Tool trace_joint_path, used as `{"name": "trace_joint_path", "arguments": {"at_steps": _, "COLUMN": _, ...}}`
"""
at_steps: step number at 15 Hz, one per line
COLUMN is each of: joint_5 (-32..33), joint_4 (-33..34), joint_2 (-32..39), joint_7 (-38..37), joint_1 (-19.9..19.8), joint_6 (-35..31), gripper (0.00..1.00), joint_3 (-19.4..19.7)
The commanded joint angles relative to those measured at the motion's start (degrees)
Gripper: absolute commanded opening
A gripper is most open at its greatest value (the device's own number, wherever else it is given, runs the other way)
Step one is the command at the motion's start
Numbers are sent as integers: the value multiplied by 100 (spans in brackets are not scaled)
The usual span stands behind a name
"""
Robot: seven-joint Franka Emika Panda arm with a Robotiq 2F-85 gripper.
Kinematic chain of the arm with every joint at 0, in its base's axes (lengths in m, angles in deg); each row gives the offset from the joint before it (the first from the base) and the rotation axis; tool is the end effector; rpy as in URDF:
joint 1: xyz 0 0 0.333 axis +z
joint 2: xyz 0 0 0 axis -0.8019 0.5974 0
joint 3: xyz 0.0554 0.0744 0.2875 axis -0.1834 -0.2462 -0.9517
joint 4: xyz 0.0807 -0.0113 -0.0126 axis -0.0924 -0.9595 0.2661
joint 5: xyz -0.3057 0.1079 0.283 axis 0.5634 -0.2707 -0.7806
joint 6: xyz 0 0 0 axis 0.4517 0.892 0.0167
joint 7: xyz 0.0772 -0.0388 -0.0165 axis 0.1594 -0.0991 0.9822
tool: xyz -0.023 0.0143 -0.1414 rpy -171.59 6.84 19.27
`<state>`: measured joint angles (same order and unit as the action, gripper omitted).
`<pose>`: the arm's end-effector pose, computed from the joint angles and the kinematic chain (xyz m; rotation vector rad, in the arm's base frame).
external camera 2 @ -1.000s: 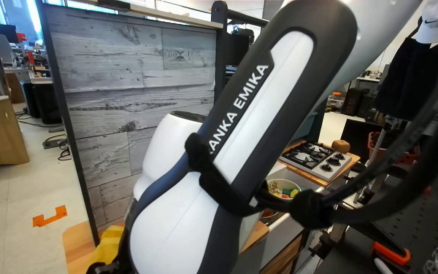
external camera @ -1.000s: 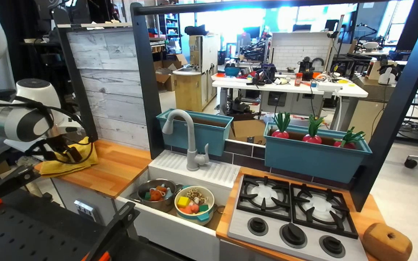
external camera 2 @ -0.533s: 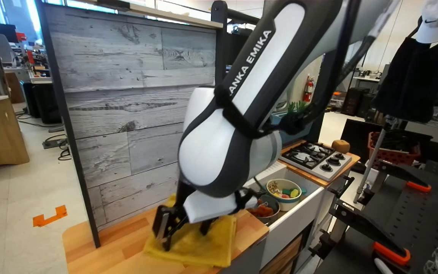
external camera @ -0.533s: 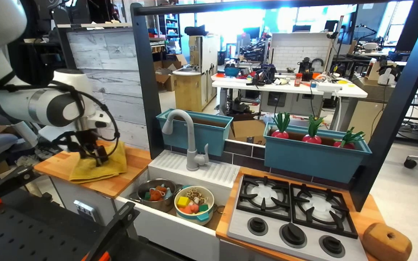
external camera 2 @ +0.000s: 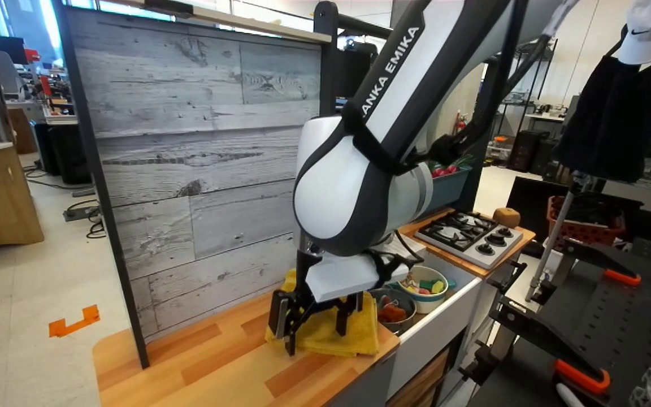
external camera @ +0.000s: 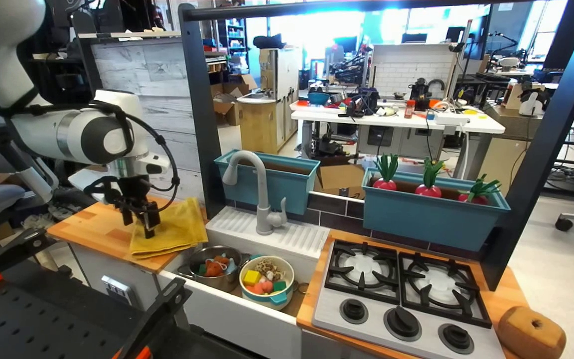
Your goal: Pick up the plush toys from the counter and stove and put them in the pots, then wipe the counter with the towel
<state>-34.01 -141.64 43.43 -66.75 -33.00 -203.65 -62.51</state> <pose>0.5704 0.2400 -0.1034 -3.0745 0.1697 0.1446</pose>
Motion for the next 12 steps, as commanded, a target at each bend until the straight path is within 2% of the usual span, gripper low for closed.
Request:
{"name": "trace_joint_path", "arguments": {"at_steps": 1, "joint_5": 87, "joint_4": 556, "joint_2": 550, "joint_7": 7, "joint_1": 289, "joint_6": 479, "gripper": 100, "joint_3": -249}}
{"name": "trace_joint_path", "arguments": {"at_steps": 4, "joint_5": 133, "joint_4": 1027, "joint_2": 963, "joint_7": 78, "joint_1": 582, "joint_6": 433, "gripper": 100, "joint_3": -409}}
{"name": "trace_joint_path", "arguments": {"at_steps": 7, "joint_5": 163, "joint_4": 1350, "joint_2": 1167, "joint_7": 316, "joint_1": 740, "joint_6": -12, "gripper": 100, "joint_3": -631}}
{"name": "trace_joint_path", "arguments": {"at_steps": 10, "joint_5": 102, "joint_4": 1637, "joint_2": 1333, "joint_7": 630, "joint_1": 676, "joint_6": -303, "gripper": 100, "joint_3": -940}}
{"name": "trace_joint_path", "arguments": {"at_steps": 12, "joint_5": 44, "joint_4": 1548, "joint_2": 1240, "joint_7": 875, "joint_1": 471, "joint_6": -379, "gripper": 100, "joint_3": -1152}}
